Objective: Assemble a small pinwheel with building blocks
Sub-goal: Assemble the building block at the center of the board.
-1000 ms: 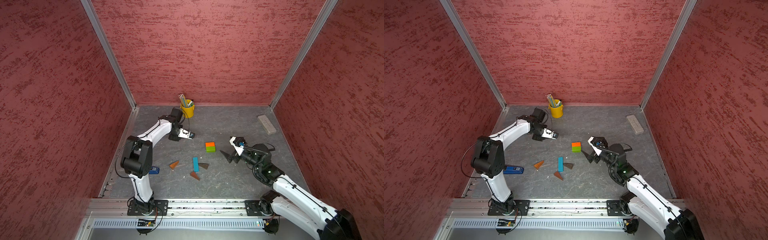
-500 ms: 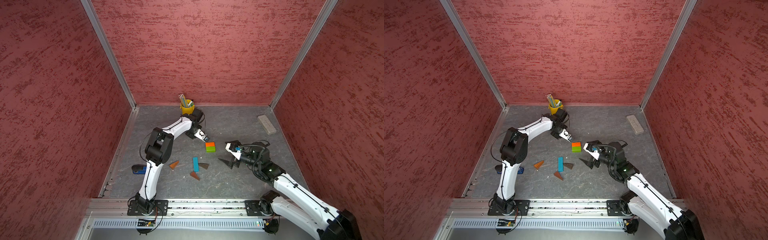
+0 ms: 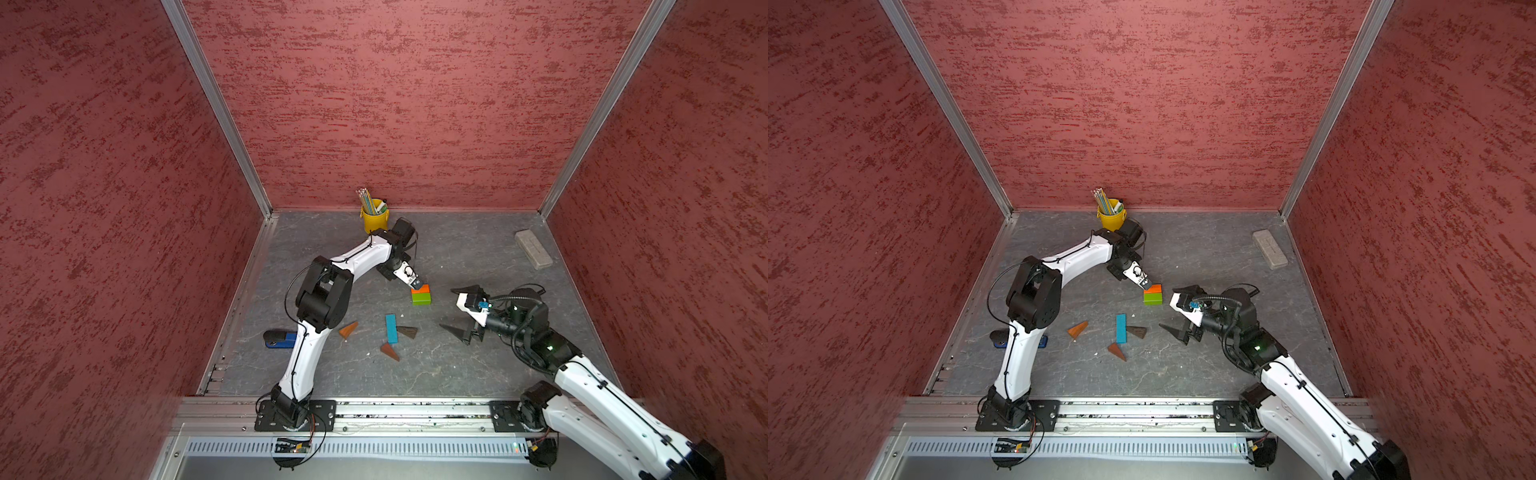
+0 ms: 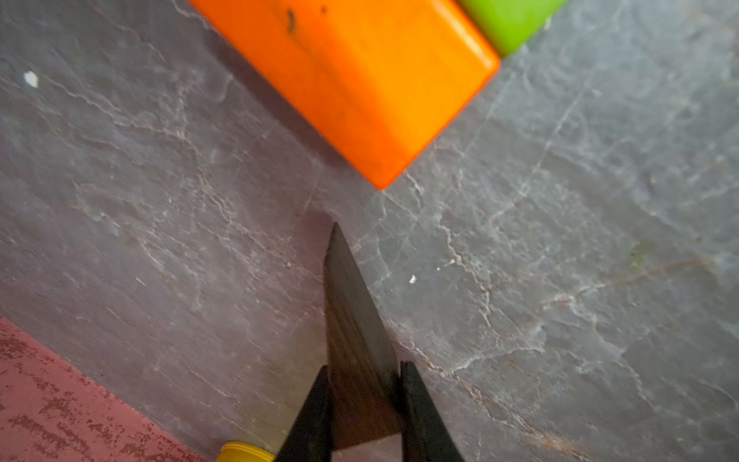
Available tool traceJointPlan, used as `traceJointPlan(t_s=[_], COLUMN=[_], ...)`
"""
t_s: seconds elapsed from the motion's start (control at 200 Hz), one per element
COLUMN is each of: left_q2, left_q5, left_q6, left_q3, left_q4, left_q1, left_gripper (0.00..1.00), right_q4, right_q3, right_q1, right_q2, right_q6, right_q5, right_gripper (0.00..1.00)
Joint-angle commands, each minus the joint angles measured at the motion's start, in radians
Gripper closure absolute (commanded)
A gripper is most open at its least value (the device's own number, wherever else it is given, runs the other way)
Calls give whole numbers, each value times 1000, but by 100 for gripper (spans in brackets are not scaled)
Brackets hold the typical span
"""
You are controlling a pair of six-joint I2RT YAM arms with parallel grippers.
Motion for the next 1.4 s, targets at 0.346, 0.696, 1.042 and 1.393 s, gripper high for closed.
traceJointPlan(t_s=[0.346,0.696,1.042,1.393], left_q2=[41,42,47,33], left_q5=[14,18,7,11], left_q6=[20,25,34,26], left_q3=[29,18,-2,-18], left_q4=[-12,-6,48,81], left_q1=[-21,-24,-21,-16], left_gripper=[82,81,71,58], right_q4=[-2,-4,1,13], right_q3=[-1,-1,-2,-5], right_q1=[0,0,0,0], right_q2=[-4,1,1,4], right_q6=[-13,-15,-19,-19], right_q5=[-41,-48,-64,-86], right_gripper=[4,4,4,3])
